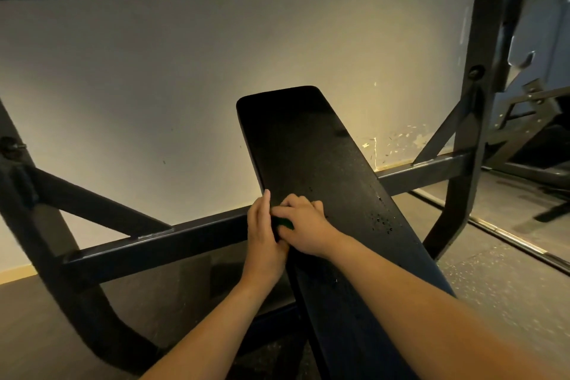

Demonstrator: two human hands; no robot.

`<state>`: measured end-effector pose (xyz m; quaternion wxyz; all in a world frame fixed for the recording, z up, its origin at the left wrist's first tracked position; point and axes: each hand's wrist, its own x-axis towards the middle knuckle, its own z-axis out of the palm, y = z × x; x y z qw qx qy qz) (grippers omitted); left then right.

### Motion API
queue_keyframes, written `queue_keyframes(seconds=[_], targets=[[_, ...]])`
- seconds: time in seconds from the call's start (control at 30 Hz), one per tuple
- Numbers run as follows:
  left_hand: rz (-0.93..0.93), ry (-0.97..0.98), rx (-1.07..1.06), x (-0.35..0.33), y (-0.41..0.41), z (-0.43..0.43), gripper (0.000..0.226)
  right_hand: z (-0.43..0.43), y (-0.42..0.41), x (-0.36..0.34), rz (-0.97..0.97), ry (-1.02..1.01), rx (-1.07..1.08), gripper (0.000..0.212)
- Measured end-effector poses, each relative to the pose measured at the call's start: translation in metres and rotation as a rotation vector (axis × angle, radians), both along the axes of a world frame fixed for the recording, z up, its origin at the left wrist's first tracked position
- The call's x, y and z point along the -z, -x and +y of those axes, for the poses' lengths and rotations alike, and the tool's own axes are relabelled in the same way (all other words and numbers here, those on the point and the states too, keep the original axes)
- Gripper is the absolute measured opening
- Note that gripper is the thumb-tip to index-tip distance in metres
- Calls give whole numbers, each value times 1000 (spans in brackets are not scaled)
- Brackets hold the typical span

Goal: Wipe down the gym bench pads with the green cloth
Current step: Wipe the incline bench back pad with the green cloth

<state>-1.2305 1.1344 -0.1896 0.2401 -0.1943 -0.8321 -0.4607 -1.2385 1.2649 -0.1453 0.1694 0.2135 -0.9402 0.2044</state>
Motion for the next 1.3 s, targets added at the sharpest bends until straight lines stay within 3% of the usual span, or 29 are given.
queue_keyframes(seconds=[0.1,0.23,0.33,0.47,0.63,0.83,0.9,1.0,1.07,1.3], targets=[[-63,-75,-55,-5,11,10,95,7,12,-1,104,8,93,42],[-149,-19,-7,-3,19,25,90,35,27,3,182,98,283,41],[-108,48,-65,6,23,35,84,63,38,6,191,145,515,40],[-82,-2,-76,14,26,37,85,73,45,13,177,283,755,37],[-63,-64,-46,19,27,35,91,37,45,9,197,335,619,37],[-54,6,-33,22,30,31,88,11,45,4,169,66,245,44],[-37,102,-89,20,31,30,79,20,46,3,194,7,288,44],[85,502,-265,11,28,31,64,40,45,5,209,26,434,45],[107,664,-279,5,24,34,60,56,44,11,198,70,541,45],[5,548,-263,-4,19,51,50,116,38,19,99,235,882,48]])
